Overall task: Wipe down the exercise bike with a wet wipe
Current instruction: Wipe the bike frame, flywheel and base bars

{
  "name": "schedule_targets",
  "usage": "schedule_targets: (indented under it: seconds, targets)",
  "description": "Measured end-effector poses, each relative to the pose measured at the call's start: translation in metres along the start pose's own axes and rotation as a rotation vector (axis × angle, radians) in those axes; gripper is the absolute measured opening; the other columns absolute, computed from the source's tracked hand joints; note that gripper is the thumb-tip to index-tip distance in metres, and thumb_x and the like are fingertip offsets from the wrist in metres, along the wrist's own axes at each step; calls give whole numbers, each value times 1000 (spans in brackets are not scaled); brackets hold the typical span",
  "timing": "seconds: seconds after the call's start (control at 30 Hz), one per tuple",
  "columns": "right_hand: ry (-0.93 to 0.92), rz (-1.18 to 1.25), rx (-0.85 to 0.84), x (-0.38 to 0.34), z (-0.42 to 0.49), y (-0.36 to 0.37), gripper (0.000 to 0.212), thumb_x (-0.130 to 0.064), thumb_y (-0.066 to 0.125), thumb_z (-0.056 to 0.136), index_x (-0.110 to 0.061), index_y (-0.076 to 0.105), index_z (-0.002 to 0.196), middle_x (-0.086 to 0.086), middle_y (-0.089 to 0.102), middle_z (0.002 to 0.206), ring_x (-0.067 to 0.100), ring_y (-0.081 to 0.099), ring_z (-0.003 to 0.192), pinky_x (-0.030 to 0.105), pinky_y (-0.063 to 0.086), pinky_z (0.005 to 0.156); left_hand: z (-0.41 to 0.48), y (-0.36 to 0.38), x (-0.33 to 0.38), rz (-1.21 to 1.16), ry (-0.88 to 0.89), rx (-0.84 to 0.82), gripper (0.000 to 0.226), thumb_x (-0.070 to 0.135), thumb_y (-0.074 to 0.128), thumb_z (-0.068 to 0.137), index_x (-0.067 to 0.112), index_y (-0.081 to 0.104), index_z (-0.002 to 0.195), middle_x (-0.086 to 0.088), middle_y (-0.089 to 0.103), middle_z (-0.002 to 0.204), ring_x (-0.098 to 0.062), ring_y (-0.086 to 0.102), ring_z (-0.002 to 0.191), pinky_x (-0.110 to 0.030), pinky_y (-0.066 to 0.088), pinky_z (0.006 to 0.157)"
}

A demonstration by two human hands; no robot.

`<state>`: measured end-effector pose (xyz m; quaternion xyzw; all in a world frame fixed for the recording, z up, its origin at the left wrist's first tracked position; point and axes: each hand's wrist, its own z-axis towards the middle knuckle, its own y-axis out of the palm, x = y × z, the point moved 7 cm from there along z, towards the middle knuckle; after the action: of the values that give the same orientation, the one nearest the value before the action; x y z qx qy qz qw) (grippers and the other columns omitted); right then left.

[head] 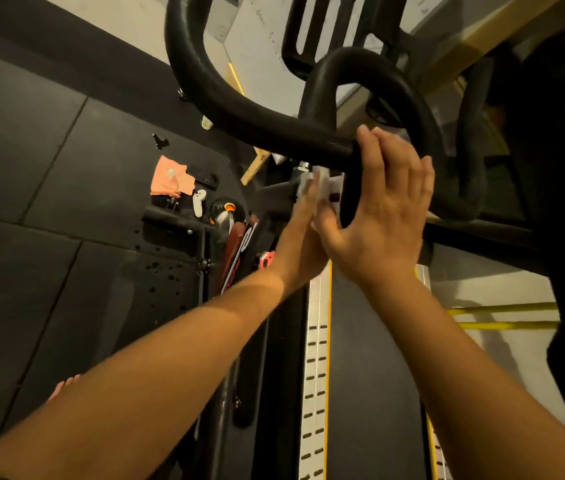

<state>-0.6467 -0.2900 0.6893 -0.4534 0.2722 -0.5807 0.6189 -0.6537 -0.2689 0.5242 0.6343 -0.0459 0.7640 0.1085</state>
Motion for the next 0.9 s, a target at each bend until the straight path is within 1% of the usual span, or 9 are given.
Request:
schedule_targets:
  seconds: [0.07,0.13,0.2,0.3,0.37,0.57,0.7,0.83,0.9]
  targets:
    - [7,-28,-11,0,2,1,81,-49,59,77,-18,34,147,5,39,147,24,29,141,52,15,119,19,-17,5,-177,-318,69,54,41,44,103,19,35,152,-7,52,137,-14,49,126,-25,36,109]
    - [18,-37,-13,1,1,1,80,-49,58,78,-18,35,147,5,40,146,24,30,141,53,16,118,19,-3,26,-472,-256,68,49,40,24,109,16,32,151,-2,64,124,-9,59,112,-24,48,94]
    - [21,-37,-7,0,0,1,79,-48,57,78,-17,35,147,6,40,146,25,30,141,53,16,118,17,-6,45,-284,-171,62,44,21,22,110,2,27,150,3,74,103,-6,68,96,-16,53,79]
    - [3,-30,-10,-3,0,1,81,-48,57,76,-17,33,148,7,39,147,25,28,141,51,15,119,27,-11,25,-298,-227,-73,55,28,41,105,12,24,155,-15,51,144,-26,50,131,-25,42,109]
    - [19,-16,-22,-1,0,0,83,-47,57,75,-17,32,148,7,38,148,25,28,142,50,13,120,33,-24,11,-209,-228,-58,60,31,46,101,18,26,155,-14,47,147,-21,47,135,-34,42,111]
    - [14,1,10,-1,0,-1,76,-44,57,80,-16,35,147,7,41,146,24,30,140,51,13,120,21,-9,5,-100,-145,57,52,15,44,104,14,27,154,0,31,158,6,32,137,-17,26,115]
    - [8,23,1,-1,0,-2,77,-41,56,77,-15,36,147,9,41,146,26,31,140,51,14,120,43,-17,-39,-62,-399,155,54,37,28,107,22,17,158,-3,10,166,-14,5,152,-37,7,124]
    - [5,24,17,1,0,0,76,-41,57,78,-14,37,146,9,41,146,25,31,139,53,16,118,64,-21,-74,-155,-655,179,65,56,21,101,16,30,151,-13,43,147,-29,44,130,-34,41,96]
    - [-3,36,31,2,1,0,75,-40,58,78,-12,39,145,10,42,145,26,32,138,54,18,117,75,-31,-104,-179,-805,167,74,63,19,96,17,26,153,-13,42,147,-32,41,133,-41,38,104]
